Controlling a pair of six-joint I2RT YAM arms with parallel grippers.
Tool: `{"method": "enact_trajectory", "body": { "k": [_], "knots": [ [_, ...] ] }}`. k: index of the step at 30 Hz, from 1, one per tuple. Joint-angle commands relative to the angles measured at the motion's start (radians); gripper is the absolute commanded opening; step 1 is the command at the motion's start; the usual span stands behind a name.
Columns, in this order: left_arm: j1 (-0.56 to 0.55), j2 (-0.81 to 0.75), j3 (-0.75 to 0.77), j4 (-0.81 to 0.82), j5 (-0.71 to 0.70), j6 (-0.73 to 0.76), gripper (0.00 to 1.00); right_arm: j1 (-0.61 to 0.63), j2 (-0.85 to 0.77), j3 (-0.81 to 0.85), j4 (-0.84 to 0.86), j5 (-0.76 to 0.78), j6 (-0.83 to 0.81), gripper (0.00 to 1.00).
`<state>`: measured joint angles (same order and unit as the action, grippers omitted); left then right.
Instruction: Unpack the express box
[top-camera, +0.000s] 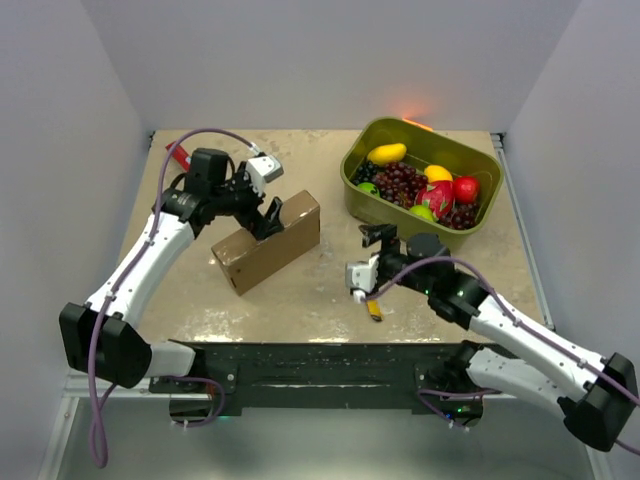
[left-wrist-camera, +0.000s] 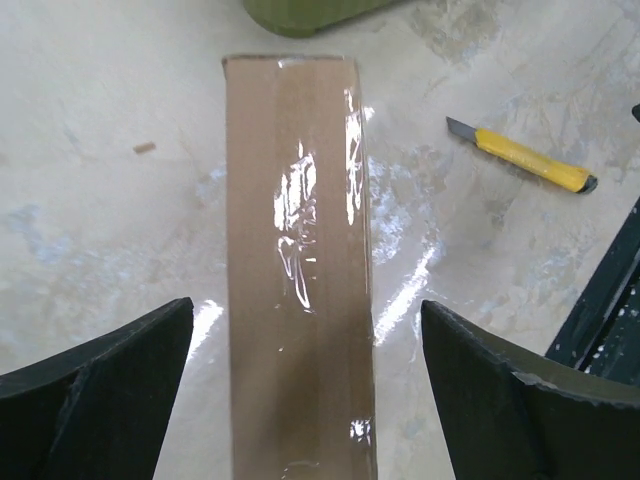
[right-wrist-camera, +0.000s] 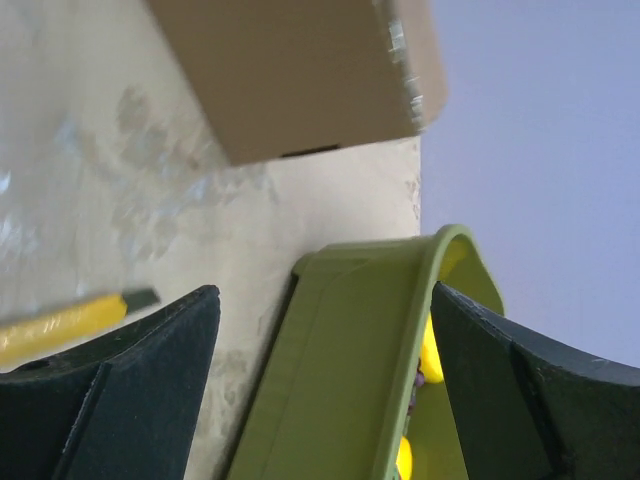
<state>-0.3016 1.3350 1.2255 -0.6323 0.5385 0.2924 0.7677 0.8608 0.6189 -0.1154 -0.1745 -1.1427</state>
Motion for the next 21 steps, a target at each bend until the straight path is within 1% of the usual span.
{"method": "enact_trajectory", "body": {
  "k": [1, 2, 3, 4, 6, 7, 8, 9, 14, 19, 21],
  "knots": [
    [0.001, 0.015, 0.129, -0.119, -0.086, 0.121, 1.0, 0.004, 0.173, 0.212, -0.012, 0.021, 0.377, 0.9],
    [0.001, 0.036, 0.14, -0.141, -0.103, 0.142, 1.0, 0.002, 0.217, 0.247, 0.011, 0.045, 0.476, 0.9],
    [0.001, 0.047, 0.155, -0.176, -0.11, 0.172, 1.0, 0.002, 0.257, 0.312, 0.025, 0.061, 0.53, 0.91],
    [0.001, 0.053, 0.161, -0.188, -0.121, 0.178, 1.0, 0.002, 0.344, 0.347, 0.034, 0.079, 0.629, 0.91],
    [0.001, 0.067, 0.176, -0.222, -0.098, 0.206, 1.0, -0.002, 0.417, 0.454, 0.033, 0.086, 0.71, 0.91],
    [-0.001, 0.07, 0.18, -0.23, -0.077, 0.208, 1.0, -0.004, 0.481, 0.482, 0.036, 0.084, 0.778, 0.91],
    [-0.002, 0.078, 0.183, -0.237, -0.071, 0.209, 1.0, -0.007, 0.504, 0.505, 0.045, 0.079, 0.81, 0.91],
    [-0.005, 0.082, 0.187, -0.257, -0.066, 0.217, 1.0, -0.01, 0.529, 0.54, 0.066, 0.054, 0.831, 0.91],
    [-0.01, 0.11, 0.186, -0.271, -0.086, 0.22, 1.0, -0.008, 0.622, 0.597, 0.092, 0.001, 0.874, 0.91],
    [-0.022, 0.118, 0.167, -0.238, -0.098, 0.206, 0.99, -0.01, 0.65, 0.616, 0.102, -0.006, 0.922, 0.91],
    [-0.037, 0.122, 0.163, -0.227, -0.101, 0.203, 0.97, -0.01, 0.658, 0.616, 0.105, -0.011, 0.937, 0.91]
  ]
}}
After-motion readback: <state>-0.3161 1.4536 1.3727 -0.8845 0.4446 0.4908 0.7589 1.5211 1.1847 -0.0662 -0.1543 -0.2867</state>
